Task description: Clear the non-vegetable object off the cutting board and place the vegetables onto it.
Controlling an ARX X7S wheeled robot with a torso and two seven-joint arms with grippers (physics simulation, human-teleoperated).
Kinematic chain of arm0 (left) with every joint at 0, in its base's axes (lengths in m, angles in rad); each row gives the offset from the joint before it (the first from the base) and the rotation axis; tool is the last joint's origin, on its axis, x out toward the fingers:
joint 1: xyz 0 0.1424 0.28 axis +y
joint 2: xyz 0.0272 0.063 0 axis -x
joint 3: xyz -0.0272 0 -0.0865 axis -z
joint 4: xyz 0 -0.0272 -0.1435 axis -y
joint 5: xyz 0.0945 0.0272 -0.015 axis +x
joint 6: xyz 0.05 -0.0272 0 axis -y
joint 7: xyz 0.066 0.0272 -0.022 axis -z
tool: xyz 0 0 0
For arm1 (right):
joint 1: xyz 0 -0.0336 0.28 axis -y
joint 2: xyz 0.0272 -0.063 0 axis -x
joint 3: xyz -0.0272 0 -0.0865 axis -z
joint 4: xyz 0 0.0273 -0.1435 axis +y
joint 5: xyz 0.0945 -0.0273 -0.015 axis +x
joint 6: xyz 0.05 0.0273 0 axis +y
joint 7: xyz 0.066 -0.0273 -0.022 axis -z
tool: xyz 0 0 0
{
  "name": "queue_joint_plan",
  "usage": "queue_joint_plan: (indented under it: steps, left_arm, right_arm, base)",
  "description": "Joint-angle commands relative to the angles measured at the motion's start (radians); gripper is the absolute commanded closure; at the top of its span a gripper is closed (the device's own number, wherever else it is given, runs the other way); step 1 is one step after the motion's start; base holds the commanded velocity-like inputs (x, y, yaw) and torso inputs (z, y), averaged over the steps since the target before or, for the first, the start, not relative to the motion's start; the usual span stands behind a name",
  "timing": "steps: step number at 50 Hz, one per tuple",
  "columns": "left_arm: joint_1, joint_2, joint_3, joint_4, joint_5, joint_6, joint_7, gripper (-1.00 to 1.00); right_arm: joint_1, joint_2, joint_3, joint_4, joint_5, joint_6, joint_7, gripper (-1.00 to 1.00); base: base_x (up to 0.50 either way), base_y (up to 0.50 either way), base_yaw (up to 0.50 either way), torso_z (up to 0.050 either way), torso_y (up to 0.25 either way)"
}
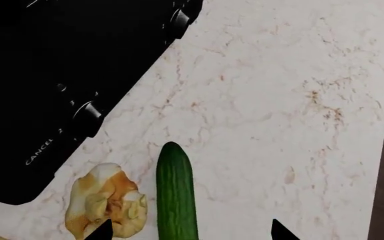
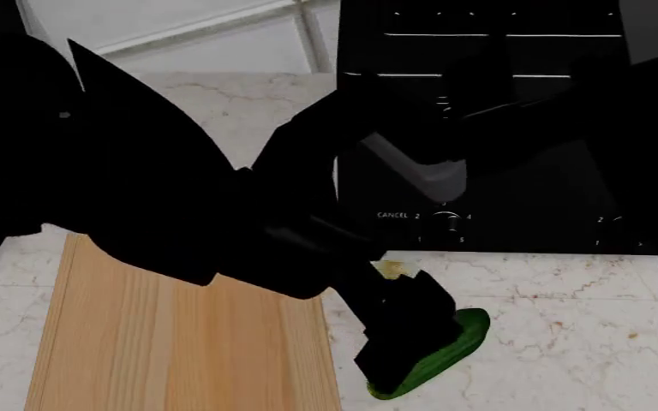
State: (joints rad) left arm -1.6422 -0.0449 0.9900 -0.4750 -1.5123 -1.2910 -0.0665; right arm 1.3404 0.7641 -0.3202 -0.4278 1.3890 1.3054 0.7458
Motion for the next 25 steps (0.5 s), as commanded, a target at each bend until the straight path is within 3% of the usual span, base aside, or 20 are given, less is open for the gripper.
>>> queue_joint_plan:
  steps: [1, 25]
  left_arm:
    - [0.044, 0.019, -0.004, 0.023, -0.044, 0.026, -0.036, -1.00]
    - [0.113, -0.020, 0.044, 0.064, -0.056, 0.056, -0.056, -1.00]
  right_arm:
    - [0.017, -0.013, 0.012, 0.008, 0.000, -0.004, -0.020, -1.00]
    - [0.031, -0.027, -0.019, 0.021, 0.001, -0.005, -0.012, -1.00]
  base:
    - [0.00, 0.00, 0.00, 0.000, 0.000]
    - [0.00, 0.00, 0.00, 0.000, 0.000]
